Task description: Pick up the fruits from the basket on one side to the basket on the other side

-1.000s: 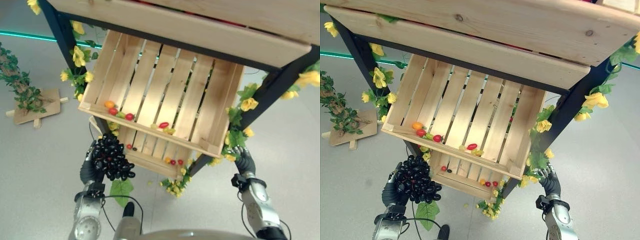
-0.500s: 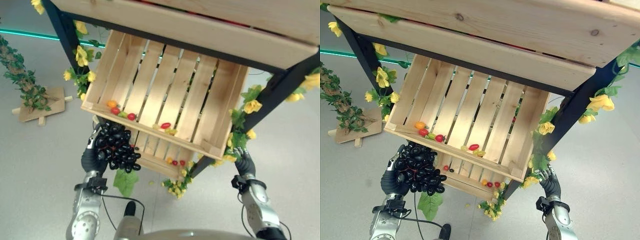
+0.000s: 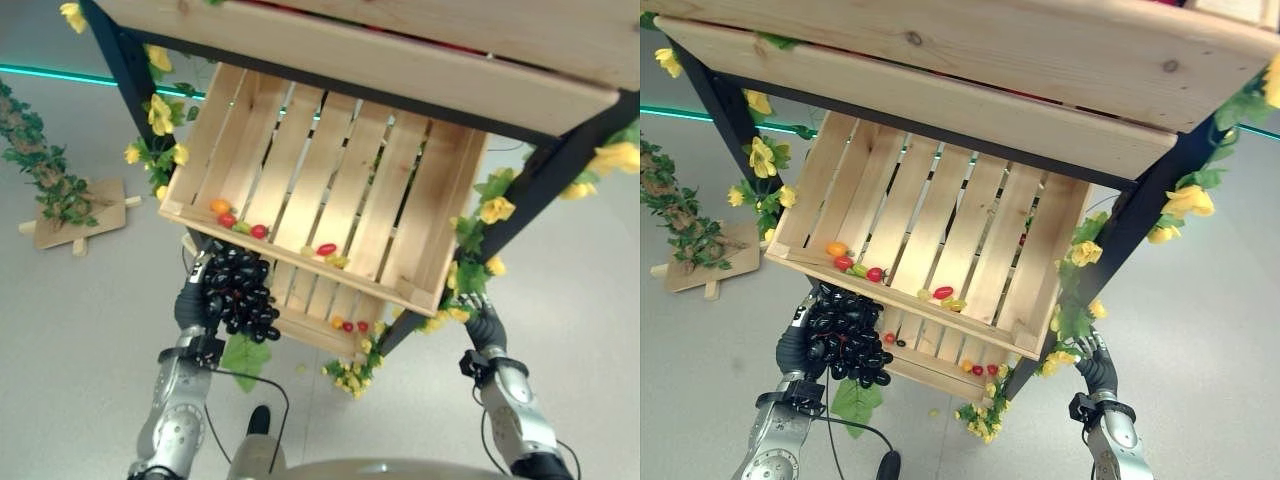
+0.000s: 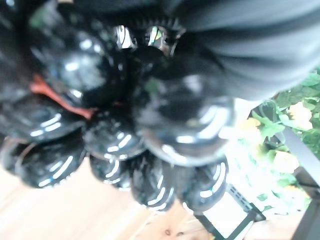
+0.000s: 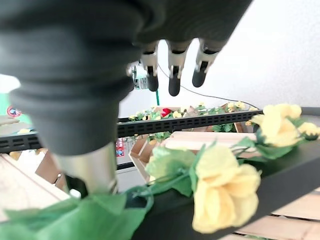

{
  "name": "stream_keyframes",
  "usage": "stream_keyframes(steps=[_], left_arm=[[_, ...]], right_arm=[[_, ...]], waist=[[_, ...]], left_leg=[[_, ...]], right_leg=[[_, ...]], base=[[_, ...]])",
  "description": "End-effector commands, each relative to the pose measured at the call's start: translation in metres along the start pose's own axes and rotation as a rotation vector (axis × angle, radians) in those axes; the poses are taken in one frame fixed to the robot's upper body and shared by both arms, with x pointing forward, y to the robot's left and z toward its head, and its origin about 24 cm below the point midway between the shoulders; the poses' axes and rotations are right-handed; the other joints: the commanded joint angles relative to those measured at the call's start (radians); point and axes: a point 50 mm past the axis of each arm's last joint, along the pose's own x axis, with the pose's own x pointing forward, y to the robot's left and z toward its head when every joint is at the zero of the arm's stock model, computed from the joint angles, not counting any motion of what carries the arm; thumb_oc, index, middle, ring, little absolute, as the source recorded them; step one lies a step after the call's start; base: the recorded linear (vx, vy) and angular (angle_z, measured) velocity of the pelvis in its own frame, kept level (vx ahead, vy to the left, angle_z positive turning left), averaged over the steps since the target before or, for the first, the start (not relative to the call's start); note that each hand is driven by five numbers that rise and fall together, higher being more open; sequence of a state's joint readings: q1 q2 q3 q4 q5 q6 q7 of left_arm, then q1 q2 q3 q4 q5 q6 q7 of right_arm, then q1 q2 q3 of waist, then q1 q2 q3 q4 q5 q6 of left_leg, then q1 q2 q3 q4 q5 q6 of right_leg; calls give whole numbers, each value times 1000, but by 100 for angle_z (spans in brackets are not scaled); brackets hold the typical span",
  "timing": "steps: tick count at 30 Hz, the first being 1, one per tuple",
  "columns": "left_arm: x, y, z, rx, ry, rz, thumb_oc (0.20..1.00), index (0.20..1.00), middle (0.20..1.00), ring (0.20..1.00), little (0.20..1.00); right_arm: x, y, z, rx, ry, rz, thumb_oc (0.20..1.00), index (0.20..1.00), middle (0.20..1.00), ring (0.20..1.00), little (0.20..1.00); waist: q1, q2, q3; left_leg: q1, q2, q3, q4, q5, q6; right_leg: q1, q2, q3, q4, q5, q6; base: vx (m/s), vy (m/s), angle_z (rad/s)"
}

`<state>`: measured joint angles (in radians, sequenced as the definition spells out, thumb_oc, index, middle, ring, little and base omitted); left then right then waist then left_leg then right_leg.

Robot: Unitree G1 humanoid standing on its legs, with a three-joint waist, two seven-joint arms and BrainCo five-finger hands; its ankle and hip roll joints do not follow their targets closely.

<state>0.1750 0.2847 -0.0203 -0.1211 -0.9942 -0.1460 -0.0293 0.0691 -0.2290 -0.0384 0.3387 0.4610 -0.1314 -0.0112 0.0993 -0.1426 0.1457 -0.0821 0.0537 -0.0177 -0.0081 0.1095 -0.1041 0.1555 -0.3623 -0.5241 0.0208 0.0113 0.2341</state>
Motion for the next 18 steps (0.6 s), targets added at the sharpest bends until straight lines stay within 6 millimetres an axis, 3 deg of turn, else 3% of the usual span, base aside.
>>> stream_keyframes(steps=[1,8,18], left_arm=[[47,-98,34,-9,-243,-449,200,200,200,200,200],[42,-104,32,-44,-227,-477,200,200,200,200,200],[18,-60,17,-114,-158,-307,200,200,200,200,200]], right_arm=[[19,22,24,-76,-83,128,1000,1000,1000,1000,1000],[19,23,22,-74,-74,130,1000,1000,1000,1000,1000],[15,16,20,-57,-83,84,1000,1000,1000,1000,1000]], waist=[[-21,58,-75],[-22,57,-75],[8,52,-64]], left_leg=[[141,-59,48,-30,-143,85],[146,-57,52,-37,-140,85],[136,-56,37,-37,-133,87]], right_leg=[[-111,60,23,15,160,-29],[-111,64,28,12,159,-31],[-110,70,16,8,150,-35]], base=[[7,0,-7],[0,-4,-4],[0,0,0]])
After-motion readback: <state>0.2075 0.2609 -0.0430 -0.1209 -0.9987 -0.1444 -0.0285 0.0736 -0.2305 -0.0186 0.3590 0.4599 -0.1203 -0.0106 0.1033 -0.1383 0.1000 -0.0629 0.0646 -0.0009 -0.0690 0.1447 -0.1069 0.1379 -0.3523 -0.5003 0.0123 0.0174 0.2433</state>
